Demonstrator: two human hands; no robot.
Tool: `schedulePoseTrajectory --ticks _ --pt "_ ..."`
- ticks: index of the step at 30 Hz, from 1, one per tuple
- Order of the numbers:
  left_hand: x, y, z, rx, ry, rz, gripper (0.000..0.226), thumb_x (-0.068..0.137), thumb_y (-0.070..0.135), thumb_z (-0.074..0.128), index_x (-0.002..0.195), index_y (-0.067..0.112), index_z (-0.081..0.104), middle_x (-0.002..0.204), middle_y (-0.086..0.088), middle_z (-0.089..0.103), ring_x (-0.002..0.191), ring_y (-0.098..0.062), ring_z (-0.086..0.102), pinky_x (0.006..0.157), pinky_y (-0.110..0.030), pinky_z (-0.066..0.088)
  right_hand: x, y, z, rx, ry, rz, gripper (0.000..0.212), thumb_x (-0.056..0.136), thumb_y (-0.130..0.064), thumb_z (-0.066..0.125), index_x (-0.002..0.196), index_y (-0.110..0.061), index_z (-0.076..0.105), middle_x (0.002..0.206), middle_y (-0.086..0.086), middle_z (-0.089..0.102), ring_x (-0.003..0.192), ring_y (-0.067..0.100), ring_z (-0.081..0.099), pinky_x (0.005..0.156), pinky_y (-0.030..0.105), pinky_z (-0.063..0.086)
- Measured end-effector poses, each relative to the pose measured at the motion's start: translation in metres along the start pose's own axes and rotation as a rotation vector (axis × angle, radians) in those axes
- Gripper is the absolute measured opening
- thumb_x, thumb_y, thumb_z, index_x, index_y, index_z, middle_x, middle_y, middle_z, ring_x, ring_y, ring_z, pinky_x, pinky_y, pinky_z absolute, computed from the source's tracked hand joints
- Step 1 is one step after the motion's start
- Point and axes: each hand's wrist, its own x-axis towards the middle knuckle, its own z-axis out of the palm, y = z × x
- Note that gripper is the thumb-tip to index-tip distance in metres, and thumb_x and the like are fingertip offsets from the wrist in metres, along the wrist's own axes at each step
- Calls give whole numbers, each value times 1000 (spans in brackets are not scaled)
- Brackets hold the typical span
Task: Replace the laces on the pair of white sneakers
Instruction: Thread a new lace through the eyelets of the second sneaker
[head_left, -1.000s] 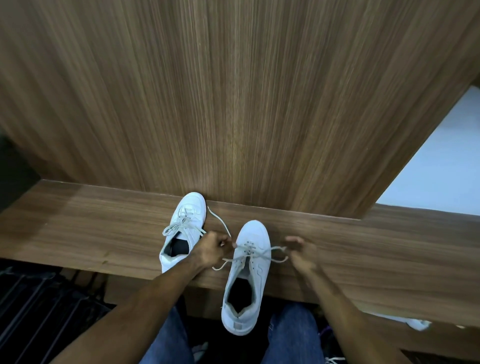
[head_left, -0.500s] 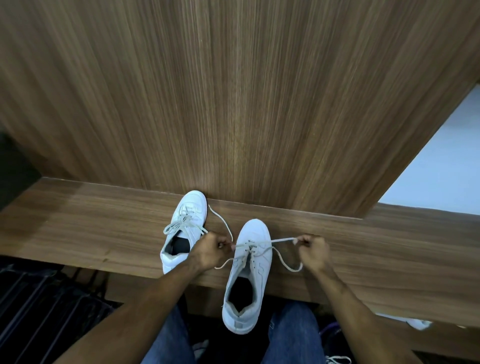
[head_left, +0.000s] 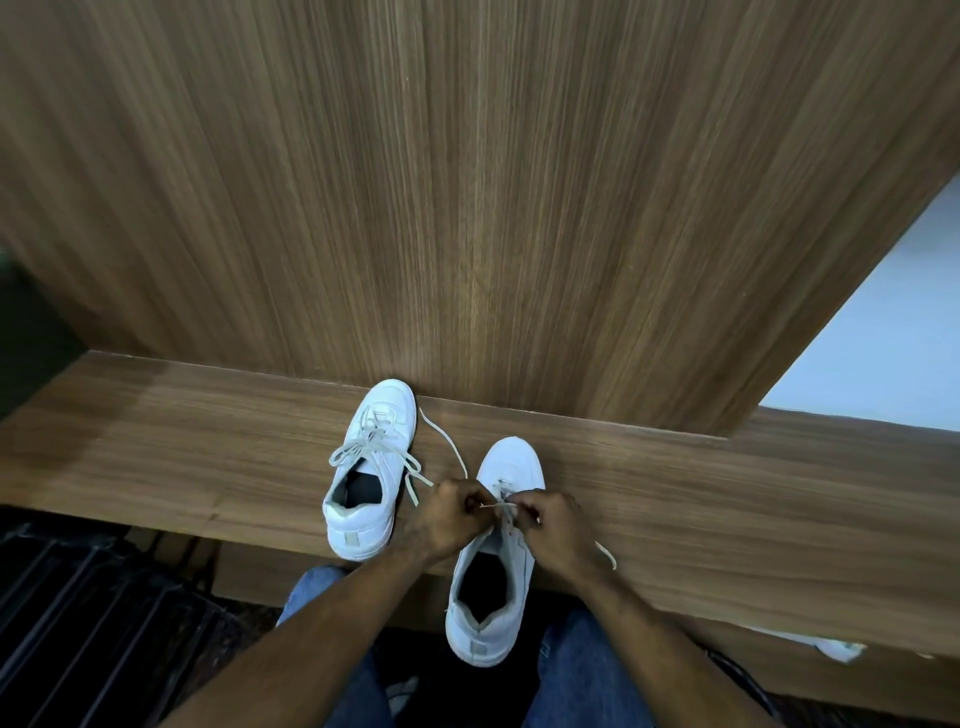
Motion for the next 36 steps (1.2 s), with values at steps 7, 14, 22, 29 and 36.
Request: schedulePoseTrajectory --ticks 7,14,22,29,36 --pt "-9 -20 3 -7 2 -93 4 78 22 74 78 25 72 60 19 61 57 6 55 60 -17 44 -3 14 -6 230 -26 183 24 89 -8 58 99 -20 77 66 -24 64 53 -7 60 55 10 45" --pt "-11 -24 4 -435 -30 -381 17 83 13 71 67 16 68 56 1 57 49 -12 53 50 -25 47 -3 -1 -1 91 -16 135 12 85 -24 65 78 -22 75 68 -10 69 66 3 62 63 22 46" --pt "-11 -22 4 -532 -42 -436 15 86 11 67 71 14 66 69 -9 59 62 -19 56 58 -29 51 -4 -12 24 -36 51 147 22 80 -37 51 84 -25 69 83 0 73 80 21 67 70 35 53" --pt "-16 -10 -1 -678 -54 -523 15 92 16 58 97 8 69 79 -8 66 66 -19 64 65 -32 57 -5 -14 28 -87 12 157 17 87 -30 55 95 -24 69 94 -1 73 89 21 66 75 31 50" --pt "-8 -6 -3 -514 -115 -549 8 87 13 61 82 11 66 74 -10 65 59 -18 60 63 -30 55 -6 -20 28 -59 39 156 15 84 -31 57 92 -25 69 96 -6 71 91 16 66 77 33 52"
